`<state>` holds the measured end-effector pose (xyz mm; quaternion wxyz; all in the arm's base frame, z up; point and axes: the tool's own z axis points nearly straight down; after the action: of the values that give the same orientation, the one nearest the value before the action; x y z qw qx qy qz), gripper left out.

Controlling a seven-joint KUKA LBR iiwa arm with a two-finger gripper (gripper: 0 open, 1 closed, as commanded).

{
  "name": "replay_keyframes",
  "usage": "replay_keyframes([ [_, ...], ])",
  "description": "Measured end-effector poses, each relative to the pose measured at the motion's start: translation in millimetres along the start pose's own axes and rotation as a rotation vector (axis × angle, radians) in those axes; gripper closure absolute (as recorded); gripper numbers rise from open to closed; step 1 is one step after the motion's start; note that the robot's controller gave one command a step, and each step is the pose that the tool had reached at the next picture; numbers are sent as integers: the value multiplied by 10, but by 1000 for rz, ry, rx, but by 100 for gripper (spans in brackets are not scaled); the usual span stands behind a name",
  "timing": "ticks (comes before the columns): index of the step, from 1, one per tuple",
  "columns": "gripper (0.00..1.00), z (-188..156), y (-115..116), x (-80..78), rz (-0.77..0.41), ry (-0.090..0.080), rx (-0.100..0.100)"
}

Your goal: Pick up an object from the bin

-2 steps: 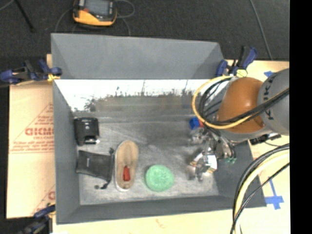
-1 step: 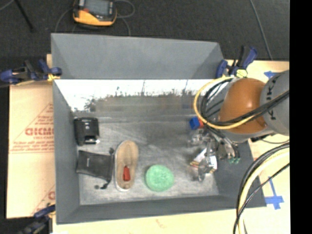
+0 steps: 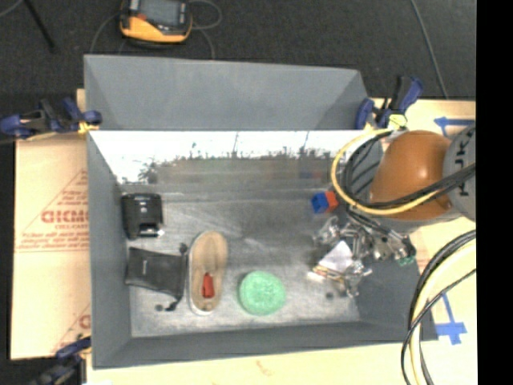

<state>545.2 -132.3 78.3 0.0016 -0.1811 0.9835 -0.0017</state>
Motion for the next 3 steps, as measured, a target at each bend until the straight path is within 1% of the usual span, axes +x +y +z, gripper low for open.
replay_keyframes([
  [1, 100, -8, -162, 192, 236, -16, -8],
  [2, 100, -8, -162, 191, 236, -16, -7],
  [3, 100, -409, -186, 213, 260, 5, -7],
])
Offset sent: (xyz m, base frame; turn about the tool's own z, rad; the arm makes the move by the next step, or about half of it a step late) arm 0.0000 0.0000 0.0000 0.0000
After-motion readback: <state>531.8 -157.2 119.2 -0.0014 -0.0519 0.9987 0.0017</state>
